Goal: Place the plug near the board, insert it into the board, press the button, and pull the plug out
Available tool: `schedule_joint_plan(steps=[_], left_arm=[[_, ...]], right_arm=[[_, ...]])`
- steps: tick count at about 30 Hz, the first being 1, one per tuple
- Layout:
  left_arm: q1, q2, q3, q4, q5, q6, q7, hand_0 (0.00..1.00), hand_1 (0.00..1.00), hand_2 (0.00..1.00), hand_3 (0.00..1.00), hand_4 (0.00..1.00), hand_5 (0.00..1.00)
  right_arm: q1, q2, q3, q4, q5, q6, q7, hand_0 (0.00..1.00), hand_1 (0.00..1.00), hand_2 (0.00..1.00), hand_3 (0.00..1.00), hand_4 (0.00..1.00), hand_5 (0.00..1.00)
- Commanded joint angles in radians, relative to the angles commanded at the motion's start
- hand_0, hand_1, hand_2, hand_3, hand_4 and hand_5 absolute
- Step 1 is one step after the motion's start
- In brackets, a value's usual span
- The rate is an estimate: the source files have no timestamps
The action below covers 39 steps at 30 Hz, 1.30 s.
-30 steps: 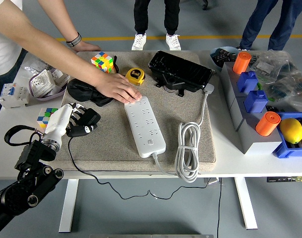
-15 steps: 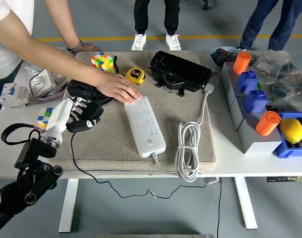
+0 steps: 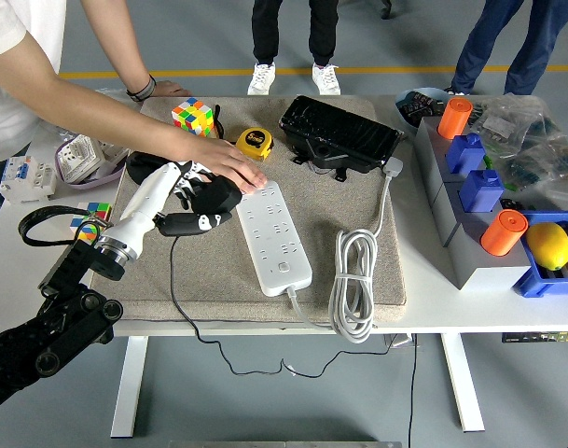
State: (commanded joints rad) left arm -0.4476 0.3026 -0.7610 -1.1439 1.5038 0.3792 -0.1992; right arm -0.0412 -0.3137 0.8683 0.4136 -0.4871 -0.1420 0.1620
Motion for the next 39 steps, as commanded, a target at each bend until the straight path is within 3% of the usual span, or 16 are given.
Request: schedule_joint_plan(steps=[6, 12, 24, 39], left_arm=[[-0.069, 0.010, 0.113, 0.020, 0.007, -0.023, -0.034, 0.208, 0.273, 0.328, 0.514, 0.782, 0.041], [-0.117, 0.002, 0.175, 0.061, 0.022, -0.023, -0.038, 0.208, 0.273, 0.328, 0.514, 0.782, 0.041], [-0.161, -0.039, 0.223, 0.167, 0.030, -0.026, -0.029, 0.211, 0.273, 0.330, 0.519, 0.787, 0.049], [-0.169, -0.063, 0.226, 0.235, 0.045, -0.023, -0.029, 0.214, 0.278, 0.333, 0.519, 0.794, 0.062]], right_arm=[[-0.006, 0.000, 0.004, -0.002, 0.003, 0.005, 0.002, 0.604, 0.614, 0.567, 0.543, 0.748, 0.266], [-0.007, 0.000, 0.009, 0.000, 0.004, 0.009, 0.004, 0.604, 0.614, 0.567, 0.543, 0.748, 0.266], [-0.010, 0.000, 0.016, 0.001, 0.004, 0.010, 0.004, 0.606, 0.615, 0.567, 0.544, 0.748, 0.263], [-0.011, 0.000, 0.018, 0.002, 0.004, 0.012, 0.005, 0.607, 0.613, 0.566, 0.544, 0.749, 0.255]])
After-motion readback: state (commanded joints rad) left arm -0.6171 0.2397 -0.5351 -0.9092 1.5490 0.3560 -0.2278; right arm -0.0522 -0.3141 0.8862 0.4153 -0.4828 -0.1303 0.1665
